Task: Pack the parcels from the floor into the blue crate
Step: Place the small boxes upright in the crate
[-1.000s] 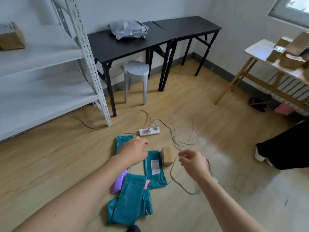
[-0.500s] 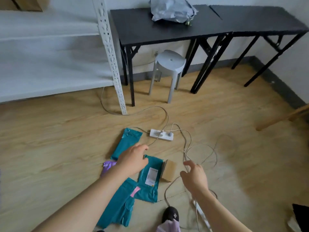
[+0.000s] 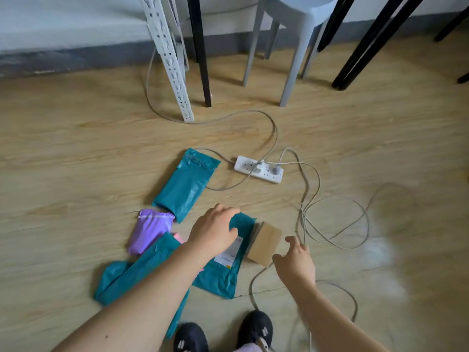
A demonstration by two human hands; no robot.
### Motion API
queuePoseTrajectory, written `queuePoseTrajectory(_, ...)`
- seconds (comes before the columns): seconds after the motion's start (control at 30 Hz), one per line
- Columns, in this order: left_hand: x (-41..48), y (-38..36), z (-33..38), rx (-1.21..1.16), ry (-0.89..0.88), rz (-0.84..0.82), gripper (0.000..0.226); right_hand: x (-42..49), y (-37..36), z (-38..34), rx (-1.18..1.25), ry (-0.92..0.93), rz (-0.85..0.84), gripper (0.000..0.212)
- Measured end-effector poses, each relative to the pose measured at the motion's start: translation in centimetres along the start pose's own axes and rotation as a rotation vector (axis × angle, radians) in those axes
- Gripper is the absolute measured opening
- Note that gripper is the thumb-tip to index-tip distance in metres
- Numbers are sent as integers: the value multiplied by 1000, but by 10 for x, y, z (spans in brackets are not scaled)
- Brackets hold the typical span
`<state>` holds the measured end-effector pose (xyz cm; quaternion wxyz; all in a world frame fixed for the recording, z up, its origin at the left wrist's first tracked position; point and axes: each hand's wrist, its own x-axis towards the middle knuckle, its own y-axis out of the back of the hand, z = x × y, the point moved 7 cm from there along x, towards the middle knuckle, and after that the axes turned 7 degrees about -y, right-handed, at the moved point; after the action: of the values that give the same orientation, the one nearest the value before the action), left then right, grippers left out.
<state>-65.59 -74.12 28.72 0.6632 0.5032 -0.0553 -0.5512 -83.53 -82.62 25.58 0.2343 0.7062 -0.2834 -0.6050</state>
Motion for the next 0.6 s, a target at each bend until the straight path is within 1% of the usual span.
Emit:
queuePoseTrajectory(0.1, 35, -55, -35, 0, 3, -22, 49, 58, -56, 12, 6, -41, -35, 68)
queuePoseTrajectory(0.23, 74, -120, -78, -29, 4, -47, 52, 122, -129, 29, 64, -128, -119, 97)
queuePoseTrajectory(0.33, 96, -158, -102, -64, 15, -61, 51, 160, -170, 36, 173, -193, -105, 114)
queuePoseTrajectory(0.43, 105, -185, -119, -82, 26, -71, 50, 191, -202, 41, 270, -237, -40, 122)
queuePoseTrajectory(0.5, 102, -196, -128, -83, 43, -86, 48, 202, -213, 44, 294, -252, -3, 126)
queuePoseTrajectory(0.6, 96, -198, -141, -76, 80, -101, 45, 204, -212, 49, 282, -256, 19, 123)
